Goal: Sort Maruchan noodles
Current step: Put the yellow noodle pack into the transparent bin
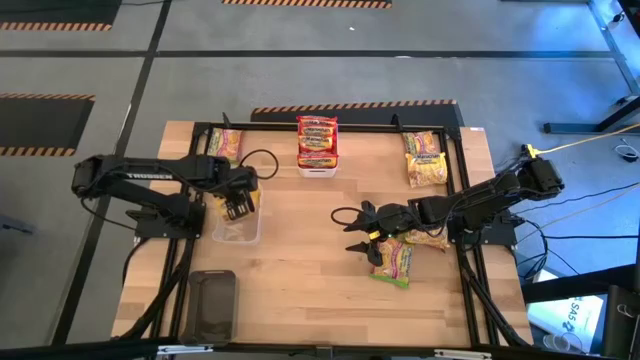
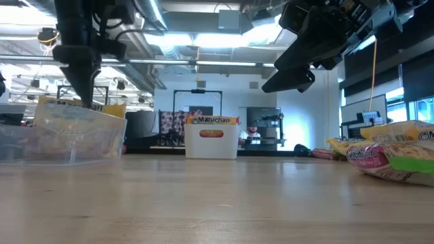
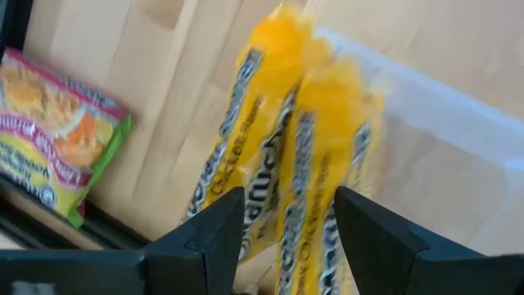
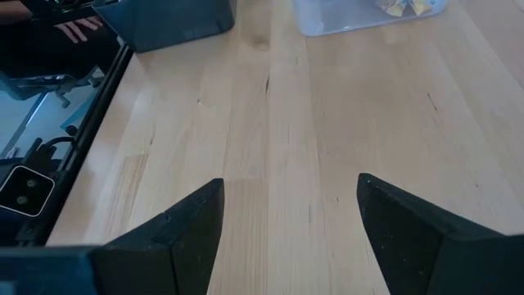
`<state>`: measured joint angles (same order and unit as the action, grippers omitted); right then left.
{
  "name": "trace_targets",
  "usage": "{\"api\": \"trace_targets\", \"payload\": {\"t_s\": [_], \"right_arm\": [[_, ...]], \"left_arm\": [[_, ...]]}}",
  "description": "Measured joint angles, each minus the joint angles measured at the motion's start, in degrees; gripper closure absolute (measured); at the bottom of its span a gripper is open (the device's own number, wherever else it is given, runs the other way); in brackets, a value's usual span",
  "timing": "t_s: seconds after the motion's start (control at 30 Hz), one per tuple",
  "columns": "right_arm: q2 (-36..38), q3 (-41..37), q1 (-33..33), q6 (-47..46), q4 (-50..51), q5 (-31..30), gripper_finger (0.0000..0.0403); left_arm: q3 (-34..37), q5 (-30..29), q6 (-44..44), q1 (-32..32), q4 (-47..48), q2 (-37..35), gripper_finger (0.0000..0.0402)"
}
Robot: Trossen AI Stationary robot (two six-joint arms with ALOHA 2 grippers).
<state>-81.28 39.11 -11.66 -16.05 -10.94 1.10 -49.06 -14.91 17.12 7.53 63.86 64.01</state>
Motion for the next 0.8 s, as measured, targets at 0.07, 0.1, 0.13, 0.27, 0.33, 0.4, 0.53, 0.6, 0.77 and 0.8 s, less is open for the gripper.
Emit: {"api": "trace_targets", "payload": {"t_s": [0.07,0.1,0.13,0.27,0.33,0.4,0.53,0.6,0.77,0.8], "right_arm": [[0.0,0.0,0.0,-0.01,0.04,-0.02,0.0149],[0.0,0.0,0.0,-0.02,0.08,-0.03,0.0149],[0.0,0.0,0.03,-0.02,0.14,-0.07,0.0149],[0.0,0.0,0.04,-0.3,0.35,-1.07,0.0149],[0.01,0.08,0.06,-1.12,0.73,-1.0,0.0149],[0.93,0.64,0.07,-1.75,4.28,-0.92,0.0149],[4.89,3.15,0.04,-1.88,14.53,-3.98,0.0151],[6.83,4.71,0.19,-2.6,21.45,-8.41,0.0158],[10.81,9.95,4.93,-5.88,41.85,-23.56,0.0194],[11.32,10.61,6.44,-6.54,46.15,-25.51,0.0204]], "left_arm": [[-1.48,-0.18,-0.11,-0.65,-0.09,0.0,0.0218],[-2.34,-0.5,-0.11,-0.96,-0.03,0.0,0.0218],[-3.43,-0.7,-0.13,-1.25,-0.03,0.0,0.0217],[-7.7,-0.86,0.28,-2.47,-1.22,-0.32,0.0218],[-8.86,0.27,2.11,-3.95,-6.73,-0.33,0.0218],[-8.46,2.12,3.64,-6.73,-17.21,-0.31,0.0217],[-3.26,2.87,1.94,-13.94,-44.39,1.33,0.0218],[0.06,2.38,0.45,-17.01,-56.33,3.63,0.0219],[4.24,2.18,-2.61,-21.33,-77.46,13.77,0.022],[4.29,2.17,-2.67,-21.57,-79.37,16.27,0.022]]}}
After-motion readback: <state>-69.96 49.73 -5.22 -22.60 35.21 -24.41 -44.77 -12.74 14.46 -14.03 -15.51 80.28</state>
